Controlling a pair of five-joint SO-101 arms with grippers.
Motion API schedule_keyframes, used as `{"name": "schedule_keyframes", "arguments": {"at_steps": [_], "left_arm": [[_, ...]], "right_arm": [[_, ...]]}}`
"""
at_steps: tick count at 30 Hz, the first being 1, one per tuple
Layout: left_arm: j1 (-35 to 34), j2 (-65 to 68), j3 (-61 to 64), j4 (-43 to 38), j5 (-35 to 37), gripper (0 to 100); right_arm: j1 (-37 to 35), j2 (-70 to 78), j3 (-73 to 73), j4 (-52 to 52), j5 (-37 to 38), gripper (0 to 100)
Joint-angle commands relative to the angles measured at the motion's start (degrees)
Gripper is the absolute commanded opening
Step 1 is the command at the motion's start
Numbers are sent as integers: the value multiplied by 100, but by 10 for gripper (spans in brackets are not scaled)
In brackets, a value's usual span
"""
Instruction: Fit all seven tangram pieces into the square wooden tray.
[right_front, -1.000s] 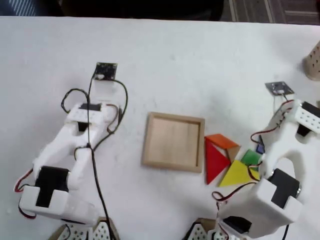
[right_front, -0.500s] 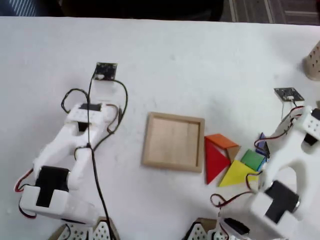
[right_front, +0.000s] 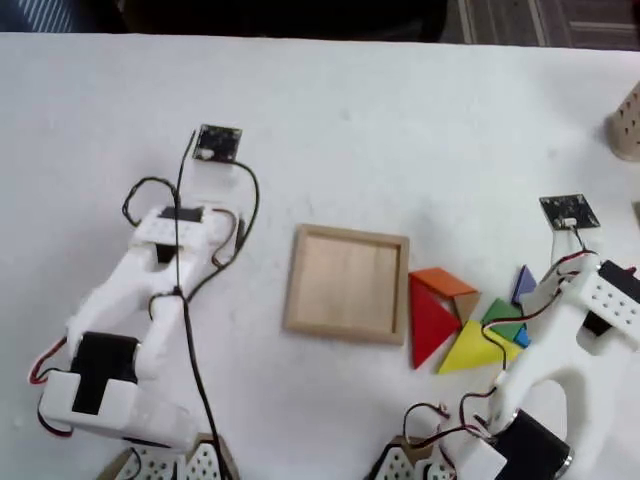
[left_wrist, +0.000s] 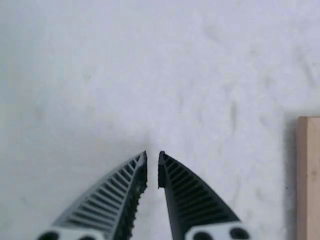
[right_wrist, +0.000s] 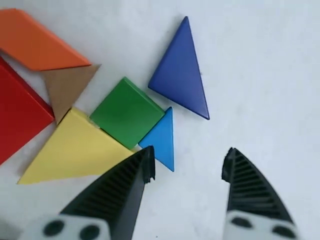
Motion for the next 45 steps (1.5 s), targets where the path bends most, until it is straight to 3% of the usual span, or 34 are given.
{"name": "schedule_keyframes", "arguments": {"at_steps": [1,10,18,21,24,28,34,40,45], "left_arm": [[84,-40,-273,-9,-70,72],[75,-40,-264,26,-70,72],[75,-40,-264,35,-70,72],[75,-40,-255,44,-70,69],[75,-48,-264,123,-79,68],[75,-57,-264,158,-79,68],[84,-40,-299,114,-79,71],[171,-40,-308,114,-79,72],[180,-40,-308,114,-79,72]], "right_arm": [[-84,-312,-26,-57,53,220],[-532,-848,79,-154,70,219],[-1068,-1719,123,1578,44,219],[-1112,-1886,123,1666,-299,157],[-1147,-1877,114,1376,-343,60],[-1200,-1736,132,884,-334,36],[-1068,-1358,97,699,914,107],[-541,-418,114,-734,624,118],[-611,760,0,-1367,1046,179]]}}
